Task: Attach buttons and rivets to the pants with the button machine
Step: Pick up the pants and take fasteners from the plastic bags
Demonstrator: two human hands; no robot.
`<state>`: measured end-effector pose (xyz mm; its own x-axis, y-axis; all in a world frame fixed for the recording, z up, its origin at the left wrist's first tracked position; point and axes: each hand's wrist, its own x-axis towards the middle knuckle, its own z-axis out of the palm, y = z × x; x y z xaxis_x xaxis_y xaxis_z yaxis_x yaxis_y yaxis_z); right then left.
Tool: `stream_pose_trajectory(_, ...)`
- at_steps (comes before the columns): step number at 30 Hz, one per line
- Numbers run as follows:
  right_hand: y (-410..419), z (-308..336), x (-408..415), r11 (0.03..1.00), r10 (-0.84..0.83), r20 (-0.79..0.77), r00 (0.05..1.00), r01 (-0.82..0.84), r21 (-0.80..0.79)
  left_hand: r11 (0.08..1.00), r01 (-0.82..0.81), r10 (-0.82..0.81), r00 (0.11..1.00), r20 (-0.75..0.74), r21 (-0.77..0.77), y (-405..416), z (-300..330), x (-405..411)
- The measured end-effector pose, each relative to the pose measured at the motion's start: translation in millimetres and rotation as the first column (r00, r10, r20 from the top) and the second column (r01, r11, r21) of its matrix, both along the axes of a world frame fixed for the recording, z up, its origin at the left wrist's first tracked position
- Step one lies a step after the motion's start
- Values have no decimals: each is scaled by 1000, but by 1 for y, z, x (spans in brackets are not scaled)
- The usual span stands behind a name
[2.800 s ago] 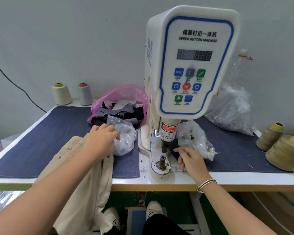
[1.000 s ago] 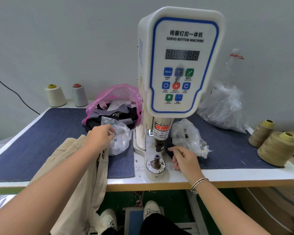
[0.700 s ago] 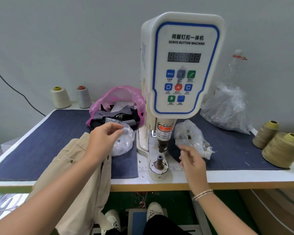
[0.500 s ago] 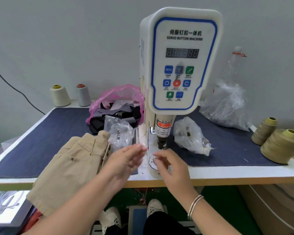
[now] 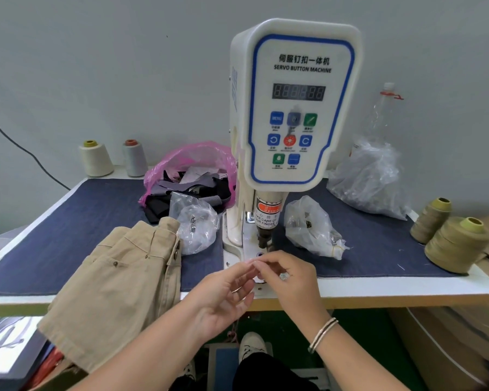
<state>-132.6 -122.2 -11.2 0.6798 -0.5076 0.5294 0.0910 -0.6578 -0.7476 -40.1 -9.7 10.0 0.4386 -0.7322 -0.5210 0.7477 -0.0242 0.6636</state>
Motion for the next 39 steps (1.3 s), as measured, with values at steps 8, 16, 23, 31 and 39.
stream_pose_trajectory(8,-18,-15,6,959,-76,-21,997,79,272,953,-302,33,37,999,-21,14,-5,61)
stream_pose_trajectory(16,-27,-16,15,927,47,-33,998,-32,373,781,-615,-390,-347,853,107,39,-59,118)
stream_pose_trajectory(23,-33,-15,18,949,66,-40,997,-50,310,761,-636,-425,-346,837,124,36,-59,116)
stream_pose_trajectory(31,-40,-9,15,991,52,-122,991,-35,131,765,-631,-426,-345,837,129,37,-57,115)
stream_pose_trajectory(39,-52,-7,5,986,11,-166,986,-38,-162,769,-627,-430,-360,828,127,37,-56,114)
